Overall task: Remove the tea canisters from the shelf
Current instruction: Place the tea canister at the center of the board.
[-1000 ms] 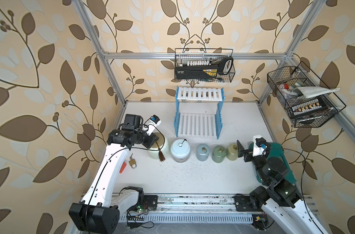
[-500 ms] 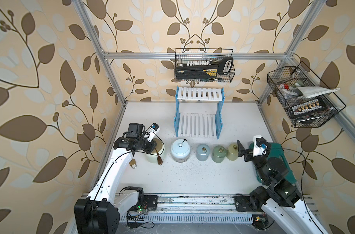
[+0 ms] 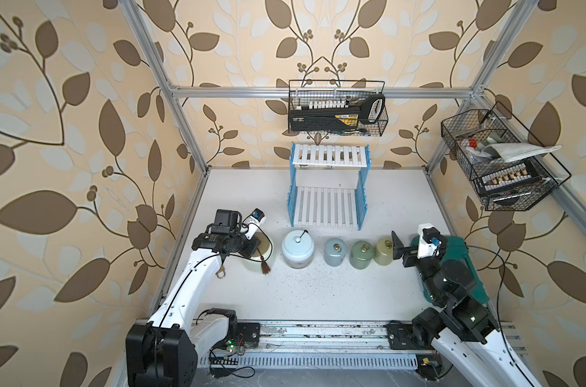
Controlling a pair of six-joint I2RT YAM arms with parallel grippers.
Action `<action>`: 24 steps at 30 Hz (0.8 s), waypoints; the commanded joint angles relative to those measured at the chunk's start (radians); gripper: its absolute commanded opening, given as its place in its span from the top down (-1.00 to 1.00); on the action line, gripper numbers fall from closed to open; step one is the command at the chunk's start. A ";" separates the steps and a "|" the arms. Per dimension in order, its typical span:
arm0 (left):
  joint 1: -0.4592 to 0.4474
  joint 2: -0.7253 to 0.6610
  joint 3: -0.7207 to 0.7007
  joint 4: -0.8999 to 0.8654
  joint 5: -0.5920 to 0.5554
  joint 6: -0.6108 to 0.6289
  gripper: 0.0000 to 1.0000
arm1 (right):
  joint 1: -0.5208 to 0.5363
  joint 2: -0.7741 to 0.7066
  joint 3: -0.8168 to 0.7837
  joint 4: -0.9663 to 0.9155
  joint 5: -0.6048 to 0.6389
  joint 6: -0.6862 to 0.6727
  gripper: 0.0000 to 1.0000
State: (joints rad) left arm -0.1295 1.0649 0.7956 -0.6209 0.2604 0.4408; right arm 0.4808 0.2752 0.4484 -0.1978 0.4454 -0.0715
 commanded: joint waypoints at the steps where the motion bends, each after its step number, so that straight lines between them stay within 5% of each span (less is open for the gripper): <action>1: 0.014 -0.031 0.019 0.125 0.030 0.012 1.00 | -0.007 -0.011 -0.017 0.016 0.015 -0.001 -0.98; 10: 0.019 -0.014 0.002 0.160 0.026 0.018 0.82 | -0.008 -0.005 -0.016 0.020 0.005 -0.001 -0.98; 19: 0.021 -0.011 0.016 0.166 0.013 -0.011 -0.22 | -0.009 0.009 -0.010 0.005 -0.005 0.011 -0.98; 24: 0.034 -0.016 0.069 0.154 0.022 -0.116 -0.57 | -0.009 0.022 -0.005 0.008 0.006 0.019 -0.98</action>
State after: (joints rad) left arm -0.1066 1.0710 0.8104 -0.4999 0.2638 0.3870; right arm 0.4751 0.2897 0.4484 -0.1982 0.4450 -0.0647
